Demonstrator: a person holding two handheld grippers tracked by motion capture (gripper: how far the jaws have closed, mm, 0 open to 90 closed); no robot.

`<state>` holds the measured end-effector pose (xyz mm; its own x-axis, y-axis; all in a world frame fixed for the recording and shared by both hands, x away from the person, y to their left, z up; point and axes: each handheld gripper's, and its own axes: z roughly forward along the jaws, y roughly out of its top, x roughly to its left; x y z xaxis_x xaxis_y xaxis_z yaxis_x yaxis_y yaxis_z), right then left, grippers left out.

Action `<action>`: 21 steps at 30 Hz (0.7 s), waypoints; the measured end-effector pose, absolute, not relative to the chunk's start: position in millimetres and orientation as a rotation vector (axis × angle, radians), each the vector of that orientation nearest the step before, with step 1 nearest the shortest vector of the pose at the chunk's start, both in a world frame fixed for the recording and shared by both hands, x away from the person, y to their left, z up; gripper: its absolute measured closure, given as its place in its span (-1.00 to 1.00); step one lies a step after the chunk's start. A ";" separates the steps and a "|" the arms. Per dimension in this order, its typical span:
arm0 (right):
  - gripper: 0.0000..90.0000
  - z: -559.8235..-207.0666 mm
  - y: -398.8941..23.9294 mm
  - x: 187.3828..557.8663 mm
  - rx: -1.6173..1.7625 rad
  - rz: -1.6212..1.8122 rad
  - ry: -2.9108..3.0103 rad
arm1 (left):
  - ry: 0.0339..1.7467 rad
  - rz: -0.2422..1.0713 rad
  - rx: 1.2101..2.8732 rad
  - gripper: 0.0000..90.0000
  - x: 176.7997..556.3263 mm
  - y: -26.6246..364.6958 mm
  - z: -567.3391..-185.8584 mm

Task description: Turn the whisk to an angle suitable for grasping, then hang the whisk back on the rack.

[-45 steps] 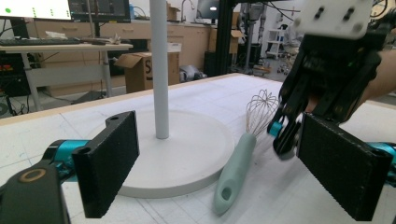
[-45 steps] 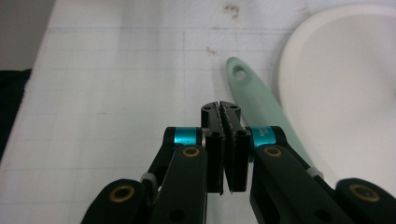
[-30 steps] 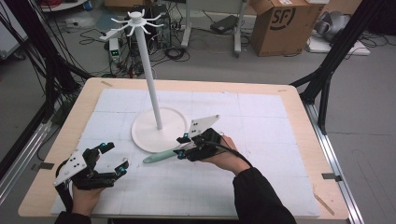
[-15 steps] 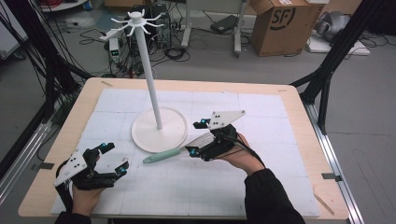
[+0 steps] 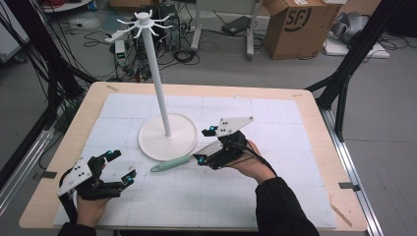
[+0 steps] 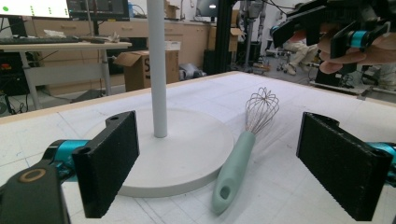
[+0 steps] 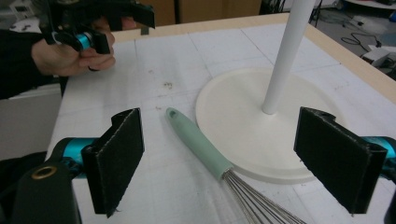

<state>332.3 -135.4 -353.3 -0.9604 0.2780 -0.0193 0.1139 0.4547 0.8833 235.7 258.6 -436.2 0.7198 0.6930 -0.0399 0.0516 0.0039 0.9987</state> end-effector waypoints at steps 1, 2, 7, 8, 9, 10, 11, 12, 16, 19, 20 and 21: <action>-0.66 -355.1 -133.5 332.8 0.353 1.506 2.550 | 0.639 0.558 1.504 -0.70 236.2 258.4 -436.4; -0.66 -357.7 -131.6 334.8 0.344 1.485 2.554 | 0.641 0.556 1.504 -0.70 236.2 258.2 -436.5; -0.65 -370.9 -121.8 344.9 0.356 1.404 2.603 | 0.640 0.556 1.499 -0.70 235.8 259.3 -436.2; -0.64 -376.2 -115.9 350.3 0.340 1.348 2.625 | 0.640 0.556 1.499 -0.70 235.9 259.3 -436.2; -0.63 -378.2 -112.5 352.0 0.336 1.326 2.641 | 0.637 0.557 1.499 -0.70 236.1 259.2 -436.2; -0.61 -379.9 -109.0 354.3 0.322 1.307 2.653 | 0.638 0.555 1.496 -0.70 236.0 258.9 -436.2; -0.59 -381.3 -105.4 356.0 0.320 1.291 2.669 | 0.637 0.555 1.496 -0.70 236.1 259.0 -436.2; -0.56 -382.4 -101.5 358.2 0.301 1.269 2.676 | 0.636 0.555 1.498 -0.70 236.2 259.3 -436.1; -0.55 -387.2 -85.9 365.2 0.251 1.207 2.718 | 0.635 0.558 1.493 -0.70 236.2 259.6 -435.9; -0.50 -391.3 -73.8 368.3 0.213 1.132 2.753 | 0.632 0.556 1.489 -0.70 236.1 259.4 -435.7; -0.50 -391.3 -73.8 368.3 0.213 1.132 2.753 | 0.632 0.556 1.489 -0.70 236.1 259.4 -435.6; -0.45 -394.3 -67.7 369.3 0.190 1.076 2.774 | 0.631 0.556 1.489 -0.70 236.2 259.4 -435.6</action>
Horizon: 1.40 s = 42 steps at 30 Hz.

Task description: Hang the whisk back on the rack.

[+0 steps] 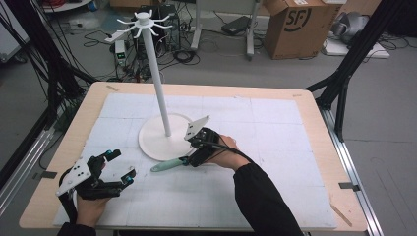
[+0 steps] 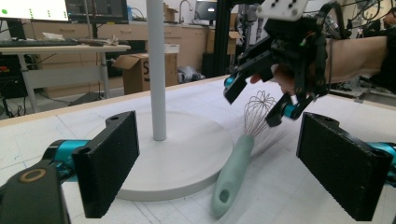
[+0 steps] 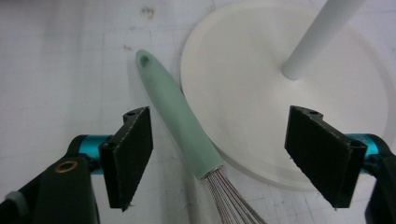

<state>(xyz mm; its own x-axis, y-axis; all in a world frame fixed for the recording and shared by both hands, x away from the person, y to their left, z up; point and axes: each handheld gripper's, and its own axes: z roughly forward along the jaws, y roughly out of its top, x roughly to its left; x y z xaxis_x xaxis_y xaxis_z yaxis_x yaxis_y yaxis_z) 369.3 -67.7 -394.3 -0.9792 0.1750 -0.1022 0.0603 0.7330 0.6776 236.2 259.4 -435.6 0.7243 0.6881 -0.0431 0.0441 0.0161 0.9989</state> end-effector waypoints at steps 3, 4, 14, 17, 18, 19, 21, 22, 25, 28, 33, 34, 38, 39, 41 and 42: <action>-0.44 -400.9 -57.8 370.9 0.146 1.012 2.817 | 0.630 0.555 1.487 -0.70 236.3 259.1 -435.5; -0.43 -403.1 -54.5 370.5 0.137 0.997 2.826 | 0.630 0.554 1.486 -0.70 236.2 259.1 -435.4; -0.17 -422.3 -37.4 367.2 -0.030 0.747 2.931 | 0.629 0.551 1.483 -0.70 236.8 259.3 -435.4; -0.08 -420.8 -35.5 367.6 -0.041 0.745 2.949 | 0.628 0.549 1.481 -0.70 237.0 259.0 -435.5; -0.07 -420.3 -34.8 366.9 -0.048 0.723 2.970 | 0.628 0.550 1.482 -0.70 236.9 259.3 -435.5; -0.07 -421.1 -33.7 366.0 -0.068 0.701 2.963 | 0.628 0.550 1.482 -0.70 236.9 259.3 -435.5; -0.07 -422.1 -33.0 365.3 -0.079 0.693 2.969 | 0.628 0.549 1.481 -0.70 237.0 259.4 -435.5; -0.05 -423.0 -32.7 365.2 -0.081 0.686 2.981 | 0.628 0.549 1.482 -0.70 237.1 259.5 -435.5; -0.02 -425.2 -32.1 364.3 -0.080 0.669 3.001 | 0.626 0.547 1.481 -0.70 237.0 259.1 -435.5; 0.02 -426.0 -32.0 365.2 -0.079 0.671 3.020 | 0.627 0.546 1.480 -0.70 237.1 259.0 -435.5; 0.30 -425.9 -32.3 365.6 -0.089 0.678 3.049 | 0.628 0.546 1.481 -0.70 236.8 258.7 -435.4; 0.33 -425.4 -31.8 364.7 -0.099 0.668 3.055 | 0.630 0.546 1.480 -0.70 237.0 258.7 -435.6; 0.41 -423.0 -26.7 361.6 -0.135 0.602 3.058 | 0.629 0.546 1.482 -0.70 236.8 258.8 -435.5; 0.44 -422.3 -25.4 360.7 -0.154 0.585 3.051 | 0.629 0.546 1.482 -0.70 236.8 258.8 -435.5; 0.49 -421.6 -23.8 358.7 -0.179 0.566 3.041 | 0.630 0.545 1.481 -0.70 236.7 259.0 -435.4; 0.52 -421.2 -23.5 357.7 -0.180 0.557 3.039 | 0.630 0.545 1.479 -0.70 236.8 259.0 -435.4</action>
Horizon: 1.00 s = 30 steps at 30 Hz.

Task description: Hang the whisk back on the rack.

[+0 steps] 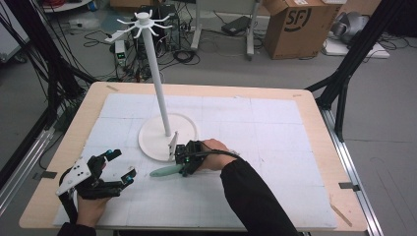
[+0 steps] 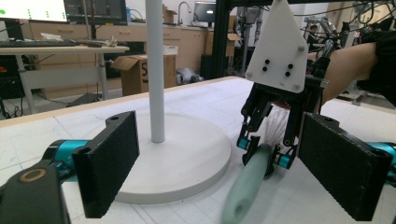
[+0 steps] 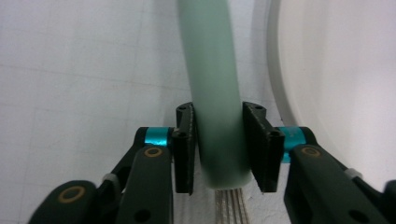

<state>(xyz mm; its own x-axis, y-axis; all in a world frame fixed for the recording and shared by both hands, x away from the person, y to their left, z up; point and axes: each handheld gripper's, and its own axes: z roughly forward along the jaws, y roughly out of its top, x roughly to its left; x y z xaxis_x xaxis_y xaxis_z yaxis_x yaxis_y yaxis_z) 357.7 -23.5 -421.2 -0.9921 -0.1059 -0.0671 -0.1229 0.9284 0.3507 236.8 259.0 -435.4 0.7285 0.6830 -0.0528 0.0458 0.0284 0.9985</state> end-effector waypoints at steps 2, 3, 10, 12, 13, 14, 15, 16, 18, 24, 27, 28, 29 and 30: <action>0.55 -421.1 -22.3 355.9 -0.195 0.549 3.035 | 0.631 0.548 1.479 -0.70 236.7 259.1 -435.4; 0.55 -420.5 -22.2 354.9 -0.197 0.541 3.029 | 0.629 0.548 1.480 -0.70 236.7 259.2 -435.3; 0.55 -417.2 -26.7 355.3 -0.159 0.625 3.013 | 0.629 0.552 1.478 -0.70 236.3 260.8 -435.0; 0.55 -411.4 -31.6 357.1 -0.115 0.701 3.002 | 0.630 0.553 1.478 -0.70 236.2 260.8 -434.9; 0.55 -407.7 -34.7 358.0 -0.090 0.738 2.997 | 0.630 0.553 1.478 -0.70 236.2 260.8 -434.9; 0.55 -403.4 -37.8 359.2 -0.077 0.767 2.988 | 0.630 0.553 1.479 -0.70 236.2 260.8 -435.0; 0.55 -399.9 -41.0 360.4 -0.061 0.812 2.975 | 0.630 0.551 1.479 -0.70 236.2 260.4 -435.0; 0.55 -399.9 -41.0 360.4 -0.061 0.812 2.975 | 0.630 0.551 1.479 -0.70 236.1 260.3 -435.0; 0.55 -388.8 -51.3 362.7 -0.024 0.902 2.943 | 0.631 0.553 1.478 -0.70 236.1 260.0 -435.0; 0.55 -361.2 -77.0 367.1 0.068 1.149 2.798 | 0.632 0.554 1.482 -0.70 236.1 259.7 -435.2; 0.55 -349.4 -85.9 368.4 0.096 1.279 2.726 | 0.634 0.555 1.482 -0.70 236.3 259.6 -435.3; 0.55 -345.4 -88.9 368.7 0.108 1.318 2.706 | 0.635 0.555 1.483 -0.70 236.2 259.6 -435.3; 0.55 -340.2 -93.2 369.5 0.122 1.376 2.670 | 0.635 0.554 1.482 -0.70 236.1 259.5 -435.3; 0.55 -329.8 -103.2 369.9 0.171 1.498 2.609 | 0.635 0.554 1.482 -0.70 236.2 259.6 -435.3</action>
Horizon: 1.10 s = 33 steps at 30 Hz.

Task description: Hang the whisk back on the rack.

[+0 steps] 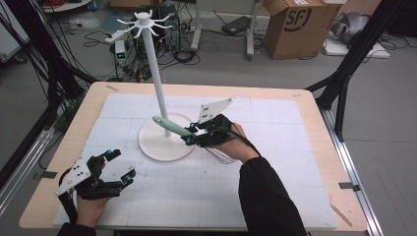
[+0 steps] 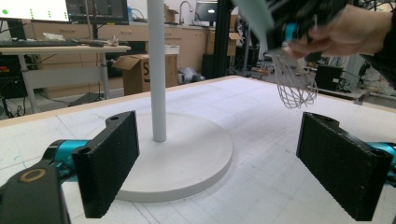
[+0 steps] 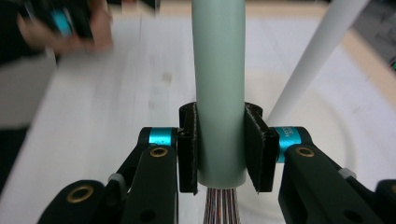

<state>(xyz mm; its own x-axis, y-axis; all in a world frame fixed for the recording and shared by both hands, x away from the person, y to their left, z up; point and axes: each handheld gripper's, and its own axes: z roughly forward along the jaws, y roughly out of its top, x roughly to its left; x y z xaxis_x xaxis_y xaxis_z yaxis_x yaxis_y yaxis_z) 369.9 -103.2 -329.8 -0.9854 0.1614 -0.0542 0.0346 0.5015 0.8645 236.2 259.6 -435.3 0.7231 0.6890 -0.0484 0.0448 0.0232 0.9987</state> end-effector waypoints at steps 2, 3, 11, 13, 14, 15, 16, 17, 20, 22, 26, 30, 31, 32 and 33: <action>0.55 -323.1 -111.1 370.9 0.199 1.576 2.560 | 0.635 0.552 1.483 -0.70 236.2 259.4 -435.4; 0.55 -319.8 -115.1 371.7 0.208 1.616 2.534 | 0.636 0.553 1.484 -0.70 236.2 259.4 -435.4; 0.55 -293.7 -136.1 373.4 0.239 1.762 2.370 | 0.638 0.556 1.488 -0.70 236.4 259.5 -435.4; 0.55 -290.8 -137.6 373.6 0.242 1.790 2.351 | 0.639 0.558 1.485 -0.70 236.4 259.2 -435.4; 0.55 -288.0 -139.1 373.0 0.251 1.822 2.343 | 0.638 0.557 1.485 -0.70 236.3 259.3 -435.4; 0.55 -285.7 -140.6 372.2 0.262 1.847 2.319 | 0.638 0.557 1.485 -0.70 236.3 259.3 -435.4; 0.55 -283.6 -142.6 371.7 0.274 1.867 2.293 | 0.638 0.556 1.484 -0.70 236.2 259.2 -435.4; 0.55 -282.5 -143.8 372.1 0.278 1.879 2.282 | 0.639 0.556 1.485 -0.70 236.2 259.1 -435.4; 0.55 -278.4 -147.7 373.2 0.301 1.923 2.252 | 0.636 0.556 1.484 -0.70 236.3 258.8 -435.5; 0.55 -272.3 -147.7 373.1 0.298 1.938 2.233 | 0.639 0.557 1.483 -0.70 236.4 258.8 -435.6; 0.55 -255.4 -143.5 371.4 0.266 1.985 2.203 | 0.639 0.556 1.483 -0.70 236.5 258.9 -435.6; 0.55 -235.8 -136.8 372.4 0.239 2.018 2.174 | 0.630 0.549 1.496 -0.70 236.4 256.7 -435.9; 0.55 -231.4 -134.8 373.1 0.238 2.029 2.177 | 0.626 0.548 1.498 -0.70 236.5 256.3 -435.9; 0.55 -224.0 -130.5 375.3 0.237 2.059 2.163 | 0.626 0.547 1.497 -0.70 236.4 256.3 -435.9; 0.55 -224.0 -130.5 375.3 0.237 2.059 2.163 | 0.629 0.547 1.491 -0.70 236.3 256.2 -435.9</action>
<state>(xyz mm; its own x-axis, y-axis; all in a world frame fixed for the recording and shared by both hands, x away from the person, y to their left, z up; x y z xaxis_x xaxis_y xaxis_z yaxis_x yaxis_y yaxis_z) 375.3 -130.5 -224.0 -0.9769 0.2135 0.0033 0.0138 0.0474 0.9988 236.3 256.2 -435.9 0.7292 0.6827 -0.0465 0.0479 0.0168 0.9987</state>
